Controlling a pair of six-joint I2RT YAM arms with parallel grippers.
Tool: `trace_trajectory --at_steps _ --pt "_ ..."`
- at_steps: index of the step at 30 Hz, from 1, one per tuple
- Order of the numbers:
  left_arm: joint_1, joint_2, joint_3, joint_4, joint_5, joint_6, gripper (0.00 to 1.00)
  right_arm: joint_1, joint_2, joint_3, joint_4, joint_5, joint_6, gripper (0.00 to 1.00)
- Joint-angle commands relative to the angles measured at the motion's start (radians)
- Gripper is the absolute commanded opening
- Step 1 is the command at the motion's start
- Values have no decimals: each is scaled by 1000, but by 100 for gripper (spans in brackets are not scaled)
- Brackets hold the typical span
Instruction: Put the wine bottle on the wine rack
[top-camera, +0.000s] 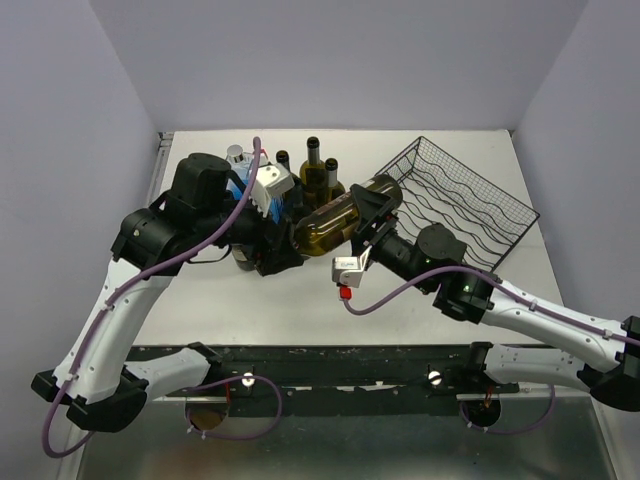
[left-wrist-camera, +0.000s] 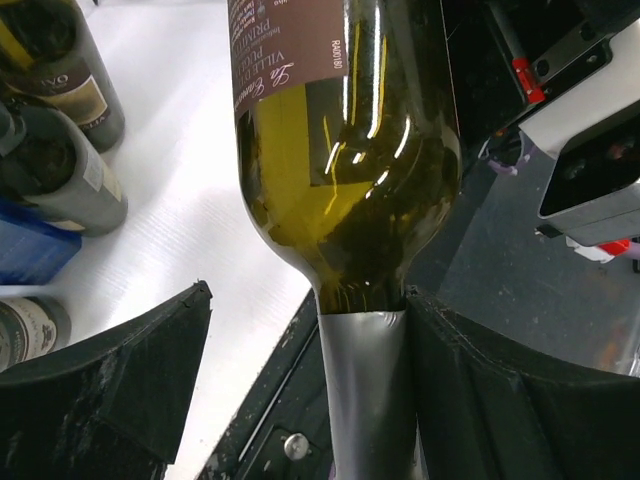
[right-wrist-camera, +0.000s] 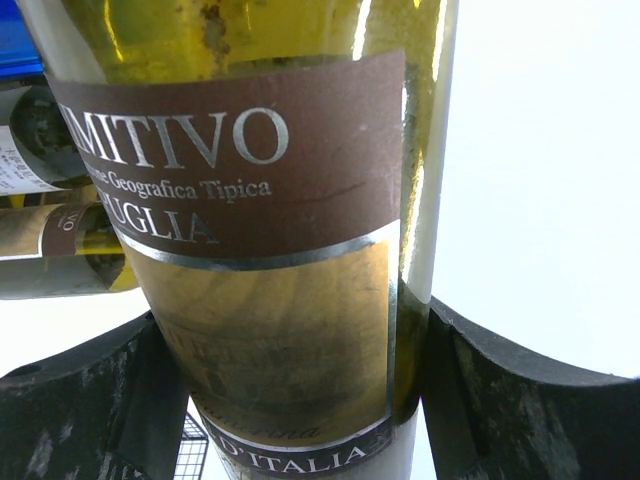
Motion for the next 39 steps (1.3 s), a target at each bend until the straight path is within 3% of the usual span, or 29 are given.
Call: trace_trajectory --at_steps 1,6,15,19,22,26,27,28,30,33,34,39 --pt "-25 24 51 -76 -63 66 84 7 4 68 52 5 1 1" --pt "-57 30 25 -58 -99 70 79 7 20 85 50 9 22 1" --pt "-74 56 9 -56 -124 77 59 7 35 109 73 32 114 1" --pt "-75 68 12 -50 -126 76 37 8 40 115 72 31 140 1" --pt "-75 78 15 -52 -141 74 0 7 41 109 78 34 139 1" --pt "-77 70 17 -21 -199 58 0 8 38 79 111 38 128 1" --pt "-77 64 20 -10 -214 53 0 8 37 68 118 37 121 6" --pt "-75 58 23 5 -233 51 0 7 34 56 130 35 110 18" --pt "-77 39 28 36 -271 16 0 8 24 31 145 31 99 54" --pt "-77 18 45 83 -328 -13 0 7 6 -4 159 11 85 93" --pt "-77 16 51 92 -346 -25 0 8 1 -13 159 14 82 100" --pt "-77 -7 74 146 -392 -31 0 8 -25 -43 132 23 81 100"
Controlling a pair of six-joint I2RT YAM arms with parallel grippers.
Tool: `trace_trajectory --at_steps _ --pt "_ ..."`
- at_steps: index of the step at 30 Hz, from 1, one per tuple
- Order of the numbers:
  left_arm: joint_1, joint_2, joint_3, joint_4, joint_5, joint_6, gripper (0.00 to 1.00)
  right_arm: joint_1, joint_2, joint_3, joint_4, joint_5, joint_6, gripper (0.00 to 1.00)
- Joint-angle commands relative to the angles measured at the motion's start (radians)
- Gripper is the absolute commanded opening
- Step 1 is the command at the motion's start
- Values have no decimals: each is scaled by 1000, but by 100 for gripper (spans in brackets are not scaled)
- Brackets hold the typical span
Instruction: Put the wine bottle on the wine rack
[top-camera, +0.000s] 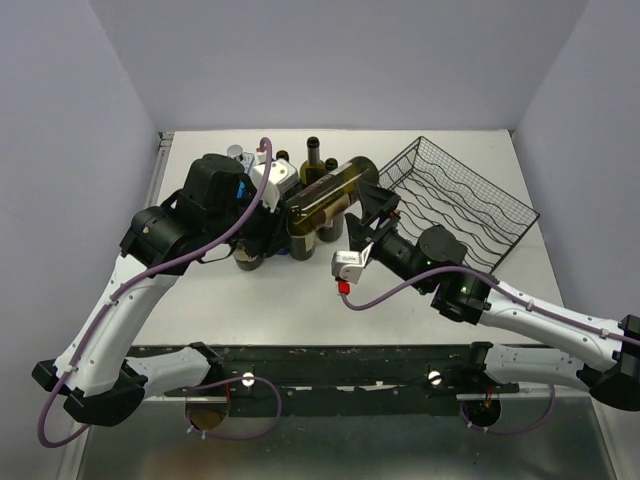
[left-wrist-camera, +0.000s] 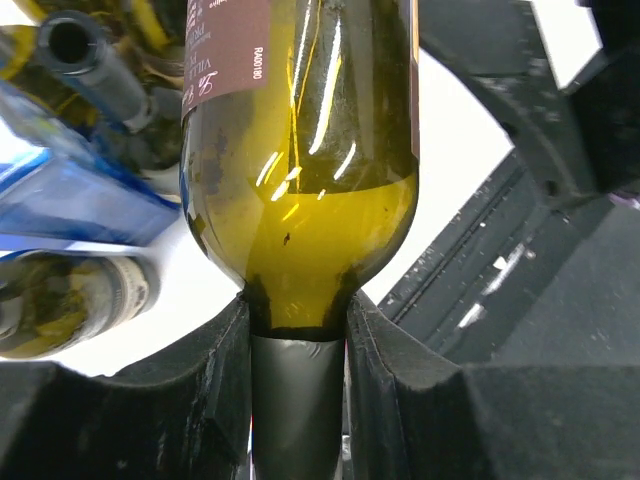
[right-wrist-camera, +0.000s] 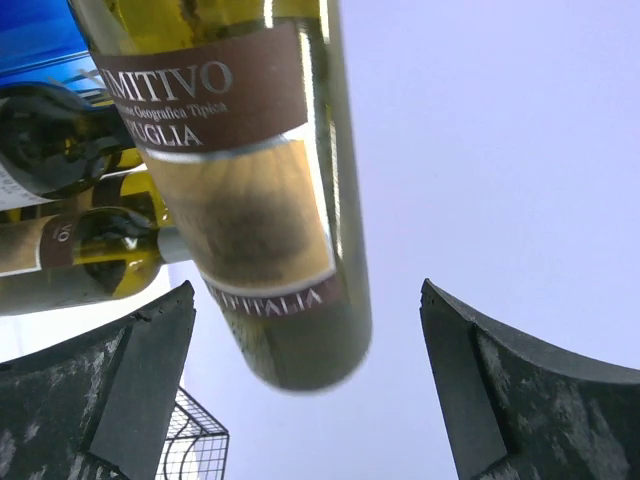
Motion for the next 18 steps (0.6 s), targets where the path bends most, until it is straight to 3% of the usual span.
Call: trace_trajectory --at_steps 1,8,12,18 --pt "7 -44 57 162 -98 -28 0 8 -58 -25 58 -17 15 100" --pt "7 -16 75 194 -37 -18 0 8 -178 10 -43 -29 195 100" --pt "5 -24 22 249 9 -29 0 7 -219 136 -120 -7 483 99" --pt "-31 -65 -228 456 29 -106 0 7 -172 363 -215 165 1017 98"
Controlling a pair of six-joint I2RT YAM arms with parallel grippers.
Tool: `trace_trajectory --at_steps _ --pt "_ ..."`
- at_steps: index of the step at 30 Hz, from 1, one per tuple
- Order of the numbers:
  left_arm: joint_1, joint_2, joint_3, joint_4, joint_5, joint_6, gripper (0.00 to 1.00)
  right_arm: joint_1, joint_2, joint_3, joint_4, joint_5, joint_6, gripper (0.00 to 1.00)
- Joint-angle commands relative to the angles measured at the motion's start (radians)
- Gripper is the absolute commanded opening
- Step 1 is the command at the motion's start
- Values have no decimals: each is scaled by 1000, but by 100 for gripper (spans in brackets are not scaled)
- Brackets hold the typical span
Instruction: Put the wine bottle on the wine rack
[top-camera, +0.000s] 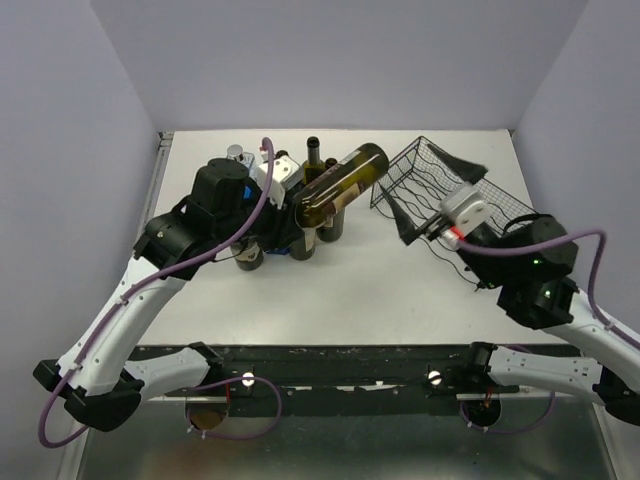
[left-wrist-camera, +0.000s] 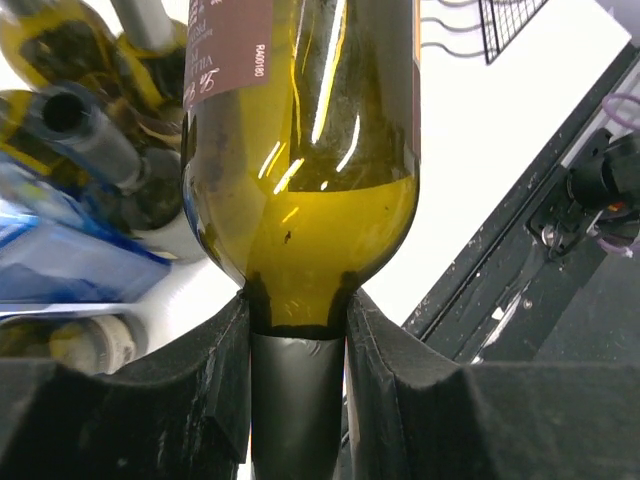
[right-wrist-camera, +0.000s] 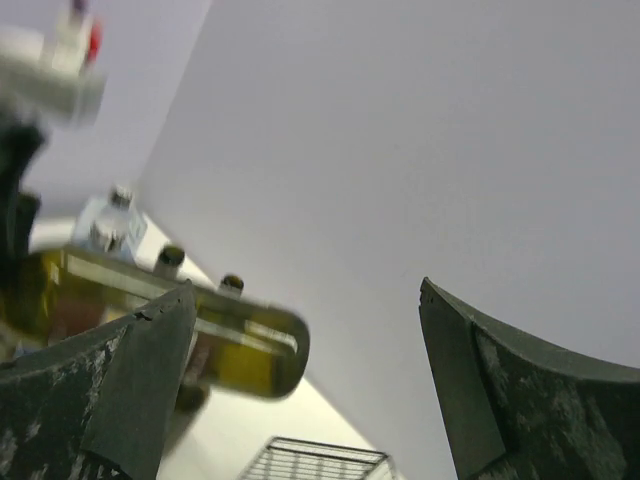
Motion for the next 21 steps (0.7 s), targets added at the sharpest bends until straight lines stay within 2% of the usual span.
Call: trace_trajectory --at_steps 1,7,12,17,21 --pt "-47 -46 -195 310 42 -87 0 5 29 145 -83 170 492 97" --pt "-151 -7 -399 505 -123 -148 0 7 23 146 -120 339 757 96" --pt "-187 71 -525 679 -225 -154 0 5 -7 94 -184 421 958 94" --pt "-188 196 -533 778 -243 -167 0 7 -40 57 -287 486 1129 92" --pt "-190 293 -519 839 -250 -179 0 5 -66 60 -362 537 1204 91"
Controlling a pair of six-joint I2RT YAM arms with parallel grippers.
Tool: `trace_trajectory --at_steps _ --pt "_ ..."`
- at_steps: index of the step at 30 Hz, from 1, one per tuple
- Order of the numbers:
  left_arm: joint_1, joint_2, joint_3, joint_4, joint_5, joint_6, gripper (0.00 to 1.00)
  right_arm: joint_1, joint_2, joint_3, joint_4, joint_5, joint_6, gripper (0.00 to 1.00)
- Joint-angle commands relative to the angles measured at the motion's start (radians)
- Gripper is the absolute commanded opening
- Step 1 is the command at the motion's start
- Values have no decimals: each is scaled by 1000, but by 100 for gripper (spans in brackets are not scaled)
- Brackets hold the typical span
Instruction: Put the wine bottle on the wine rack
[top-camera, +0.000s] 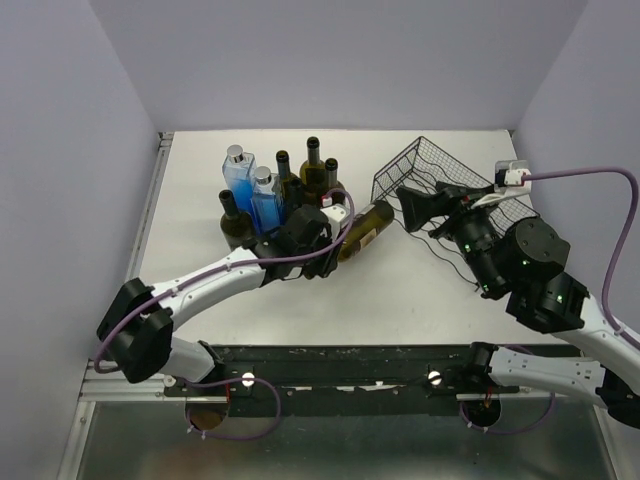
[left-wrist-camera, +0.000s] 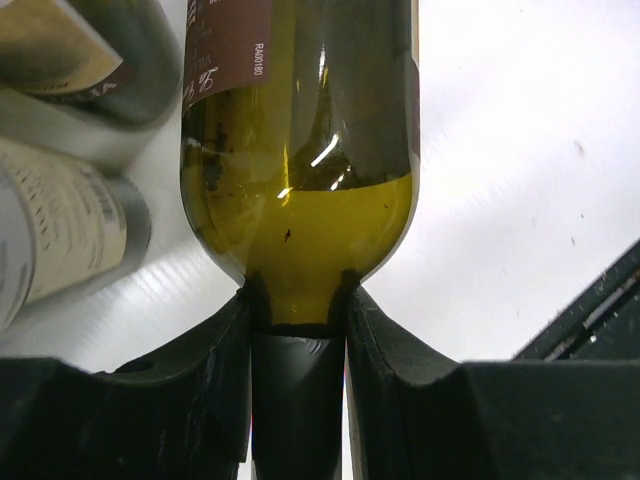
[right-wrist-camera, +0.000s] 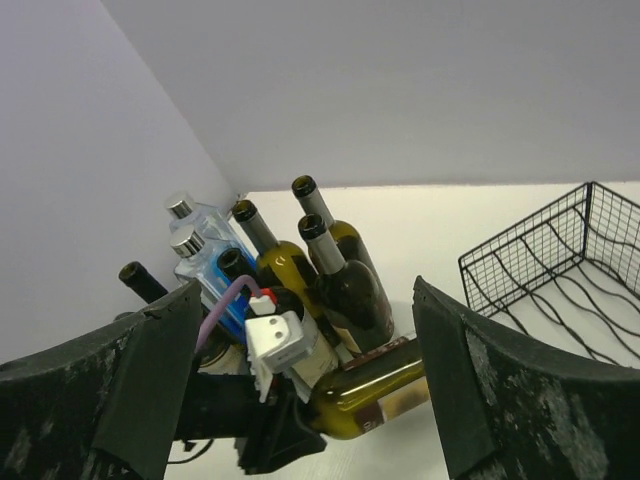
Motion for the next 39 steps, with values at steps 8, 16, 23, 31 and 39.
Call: trace_trajectory --at_steps 8,16,23,31,39 --pt "-7 186 81 337 -52 -56 0 5 -62 27 -161 141 166 90" --pt "-7 241 93 428 -54 -62 0 5 -64 27 -191 141 183 90" --pt "-7 308 110 488 -54 -79 0 7 -70 14 -191 158 171 90" --pt "-7 426 205 538 -101 -62 0 5 -76 12 -196 146 156 90" --pt "-7 555 354 518 -150 -27 0 7 -91 15 -219 140 166 90"
